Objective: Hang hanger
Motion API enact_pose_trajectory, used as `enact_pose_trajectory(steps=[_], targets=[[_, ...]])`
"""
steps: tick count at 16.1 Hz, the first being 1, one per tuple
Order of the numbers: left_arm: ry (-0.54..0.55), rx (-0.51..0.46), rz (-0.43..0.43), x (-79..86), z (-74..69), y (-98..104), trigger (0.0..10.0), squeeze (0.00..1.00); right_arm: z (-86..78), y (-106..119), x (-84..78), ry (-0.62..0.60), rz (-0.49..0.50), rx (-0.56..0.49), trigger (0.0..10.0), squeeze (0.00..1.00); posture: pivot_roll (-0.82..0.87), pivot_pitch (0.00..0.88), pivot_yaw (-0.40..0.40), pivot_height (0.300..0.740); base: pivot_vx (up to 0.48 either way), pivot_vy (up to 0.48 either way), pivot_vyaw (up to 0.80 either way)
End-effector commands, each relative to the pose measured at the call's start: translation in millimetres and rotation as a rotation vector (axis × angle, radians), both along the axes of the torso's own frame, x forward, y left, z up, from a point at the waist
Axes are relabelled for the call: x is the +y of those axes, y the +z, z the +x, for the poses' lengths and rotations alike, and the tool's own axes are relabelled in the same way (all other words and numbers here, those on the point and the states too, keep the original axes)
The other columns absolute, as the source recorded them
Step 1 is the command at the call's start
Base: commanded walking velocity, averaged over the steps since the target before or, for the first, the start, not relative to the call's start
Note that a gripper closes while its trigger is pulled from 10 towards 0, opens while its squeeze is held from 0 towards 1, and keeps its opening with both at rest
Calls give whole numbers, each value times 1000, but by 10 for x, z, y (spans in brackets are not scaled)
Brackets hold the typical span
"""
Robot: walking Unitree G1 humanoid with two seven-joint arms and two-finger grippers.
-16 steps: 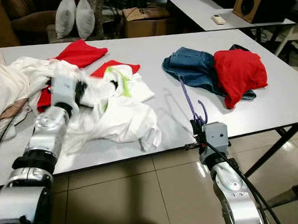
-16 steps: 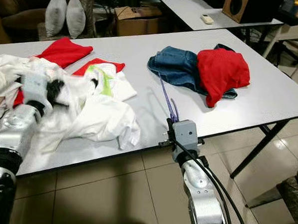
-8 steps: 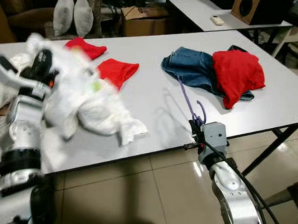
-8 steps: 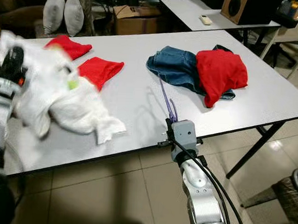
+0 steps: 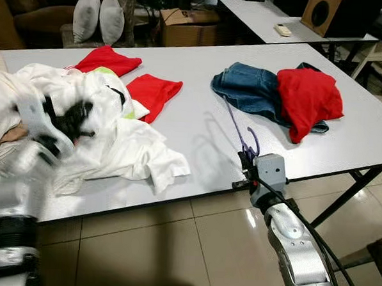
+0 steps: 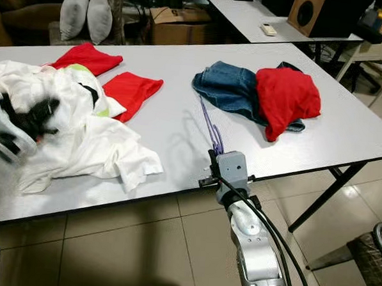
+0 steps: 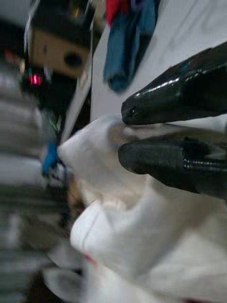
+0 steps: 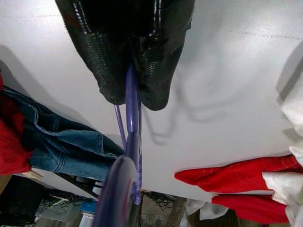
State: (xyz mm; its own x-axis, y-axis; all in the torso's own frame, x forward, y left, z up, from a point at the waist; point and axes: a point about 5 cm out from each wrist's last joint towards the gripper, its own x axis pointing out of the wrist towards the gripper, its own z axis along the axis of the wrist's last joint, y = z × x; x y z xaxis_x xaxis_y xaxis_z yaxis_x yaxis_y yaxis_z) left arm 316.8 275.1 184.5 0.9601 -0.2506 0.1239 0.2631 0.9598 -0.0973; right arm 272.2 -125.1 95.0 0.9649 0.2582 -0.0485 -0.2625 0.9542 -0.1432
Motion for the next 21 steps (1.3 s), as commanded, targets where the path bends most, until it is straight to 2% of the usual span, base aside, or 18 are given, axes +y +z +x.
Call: enact_pose_trajectory(steps=[1, 3, 5, 6, 7, 8, 10, 14, 16, 17, 18, 19, 20, 21], targets=[[-57, 11, 16, -57, -7, 15, 10000, 1000, -4, -58, 29, 16, -1, 33, 10000, 0, -49, 0, -3, 740, 0, 0, 0], [-239, 77, 134, -75, -167, 35, 10000, 1000, -21, -66, 28, 15, -1, 33, 10000, 0, -55, 0, 6, 740, 0, 0, 0], [-436, 168, 195, -174, -377, -4, 10000, 1000, -42, -78, 8, 7, 1, 35, 10000, 0, -53, 0, 21, 740, 0, 0, 0], [-482, 207, 215, -221, -422, -41, 10000, 1000, -45, -84, 7, 2, 2, 36, 10000, 0, -49, 0, 26, 740, 0, 0, 0], [-504, 231, 233, -257, -435, -70, 10000, 0, -46, -88, 8, 0, 3, 37, 10000, 0, -48, 0, 29, 740, 0, 0, 0], [-488, 276, 303, -290, -407, -153, 10000, 0, -46, -94, 8, -2, 5, 38, 10000, 0, -46, 0, 33, 740, 0, 0, 0], [-381, 358, 455, -239, -320, -315, 10000, 0, -39, -93, 4, -6, 7, 35, 10000, 0, -43, 0, 38, 740, 0, 0, 0], [-377, 452, 579, -257, -367, -479, 10000, 0, -19, -86, -20, -11, 5, 32, 10000, 0, -40, 0, 31, 740, 0, 0, 0], [-375, 445, 570, -275, -365, -495, 10000, 0, -9, -83, -23, -11, 4, 29, 10000, 0, -38, 0, 27, 740, 0, 0, 0], [-356, 417, 578, -273, -354, -472, 1804, 0, 7, -78, -21, -6, 2, 28, 10000, 0, -31, 0, 16, 740, 0, 0, 0], [-337, 394, 576, -265, -346, -445, 1098, 0, 11, -77, -21, -4, 1, 27, 10000, 0, -31, 0, 16, 740, 0, 0, 0], [-318, 360, 568, -257, -337, -402, 4196, 0, 16, -75, -18, -1, 1, 27, 10000, 0, -26, 0, 9, 740, 0, 0, 0], [-310, 336, 568, -254, -334, -371, 4196, 0, 19, -74, -16, 1, 1, 27, 10000, 0, -26, 0, 9, 740, 0, 0, 0], [-267, 266, 566, -226, -313, -284, 10000, 0, 26, -75, -4, 7, 0, 27, 10000, 0, -19, 0, 0, 740, 0, 0, 0]])
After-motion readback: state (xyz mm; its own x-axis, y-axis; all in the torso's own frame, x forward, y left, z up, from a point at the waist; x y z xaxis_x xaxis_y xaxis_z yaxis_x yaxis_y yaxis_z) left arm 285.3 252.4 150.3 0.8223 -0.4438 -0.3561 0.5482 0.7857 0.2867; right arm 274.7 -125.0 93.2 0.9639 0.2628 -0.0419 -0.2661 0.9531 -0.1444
